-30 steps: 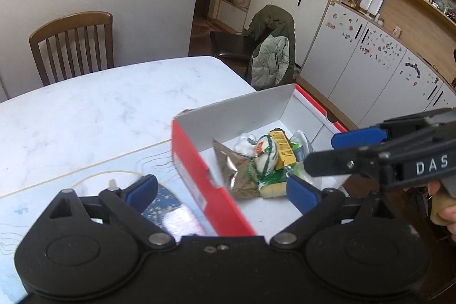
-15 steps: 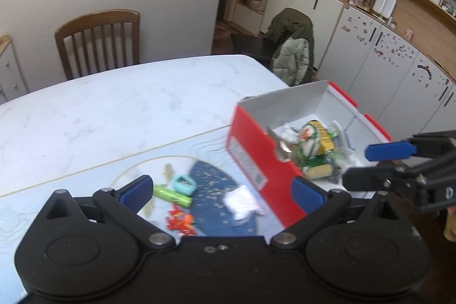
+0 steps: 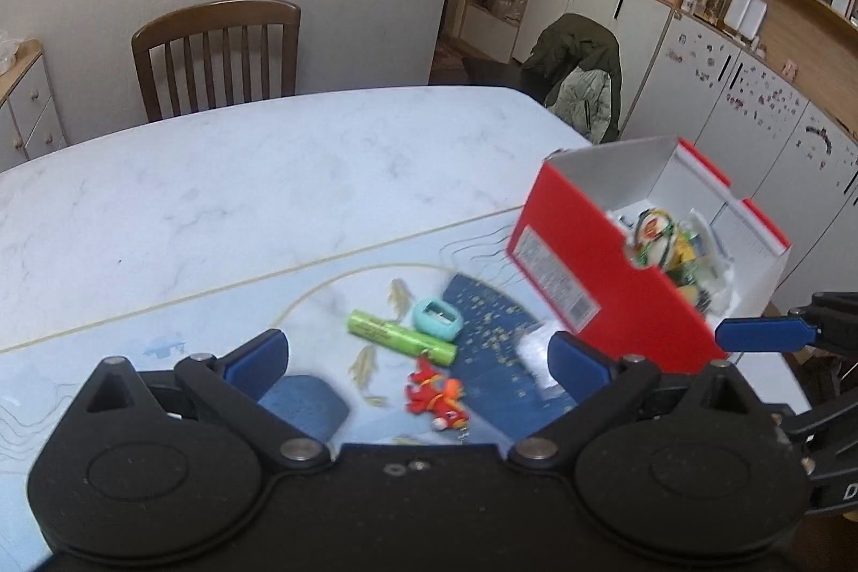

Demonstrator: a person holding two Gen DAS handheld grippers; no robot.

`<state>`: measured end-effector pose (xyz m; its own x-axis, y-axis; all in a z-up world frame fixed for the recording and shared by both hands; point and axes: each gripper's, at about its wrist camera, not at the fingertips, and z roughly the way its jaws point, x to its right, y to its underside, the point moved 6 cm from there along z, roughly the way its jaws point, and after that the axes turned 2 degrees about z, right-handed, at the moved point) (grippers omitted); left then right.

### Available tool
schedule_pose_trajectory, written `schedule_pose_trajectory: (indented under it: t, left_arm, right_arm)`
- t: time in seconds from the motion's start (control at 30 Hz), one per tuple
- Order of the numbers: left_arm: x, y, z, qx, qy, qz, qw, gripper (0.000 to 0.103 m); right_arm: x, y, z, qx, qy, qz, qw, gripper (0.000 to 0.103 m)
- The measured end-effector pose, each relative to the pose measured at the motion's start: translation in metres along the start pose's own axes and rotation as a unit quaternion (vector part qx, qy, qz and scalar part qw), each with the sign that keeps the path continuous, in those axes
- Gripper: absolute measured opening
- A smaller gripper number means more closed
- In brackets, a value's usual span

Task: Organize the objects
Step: 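Move both open tools back to the remaining items on the table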

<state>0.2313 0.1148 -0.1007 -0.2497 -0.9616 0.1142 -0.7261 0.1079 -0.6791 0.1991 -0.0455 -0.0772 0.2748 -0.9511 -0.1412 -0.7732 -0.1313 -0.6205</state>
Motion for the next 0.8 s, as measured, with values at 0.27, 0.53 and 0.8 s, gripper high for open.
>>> schedule_pose_trajectory:
  t: [0.27, 0.53, 0.8]
  left_arm:
    - [-0.015, 0.03, 0.028, -0.013, -0.004, 0.029, 0.9995, 0.103]
    - [-0.008, 0.05, 0.054, -0.021, -0.002, 0.059, 0.998, 0.102]
    - [0.001, 0.057, 0.07, -0.019, 0.006, 0.072, 0.9972, 0.102]
  right_arm:
    - [0.007, 0.01, 0.033, -0.023, 0.038, 0.033, 0.998, 0.076]
    - [0.004, 0.003, 0.057, -0.025, 0.059, 0.1, 0.993, 0.076]
    - [0.011, -0.002, 0.089, -0.047, 0.097, 0.2, 0.974, 0.075]
